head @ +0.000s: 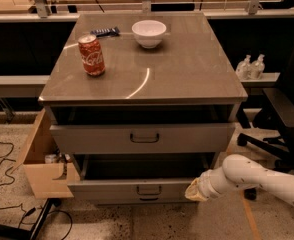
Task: Close middle drawer
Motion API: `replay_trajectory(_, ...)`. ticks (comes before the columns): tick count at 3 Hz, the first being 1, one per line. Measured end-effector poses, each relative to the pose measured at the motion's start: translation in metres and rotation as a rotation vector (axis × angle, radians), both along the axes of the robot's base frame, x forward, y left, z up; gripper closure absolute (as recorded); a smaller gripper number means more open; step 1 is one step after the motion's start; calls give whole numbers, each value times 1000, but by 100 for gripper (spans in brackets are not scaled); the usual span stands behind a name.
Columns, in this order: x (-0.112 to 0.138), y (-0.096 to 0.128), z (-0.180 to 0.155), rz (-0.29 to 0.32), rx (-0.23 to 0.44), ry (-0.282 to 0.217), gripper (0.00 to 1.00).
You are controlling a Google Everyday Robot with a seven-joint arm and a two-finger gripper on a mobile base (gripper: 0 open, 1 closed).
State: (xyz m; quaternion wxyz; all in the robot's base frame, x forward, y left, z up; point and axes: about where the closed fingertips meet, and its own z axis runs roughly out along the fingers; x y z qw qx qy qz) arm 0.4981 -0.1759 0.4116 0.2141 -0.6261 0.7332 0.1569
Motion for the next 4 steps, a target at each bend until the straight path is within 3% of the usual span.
replay_trajectory(2, 42, -7, -8, -15, 99, -40, 100)
replay_trajectory(4, 62, -11, -12, -33, 173, -66, 100)
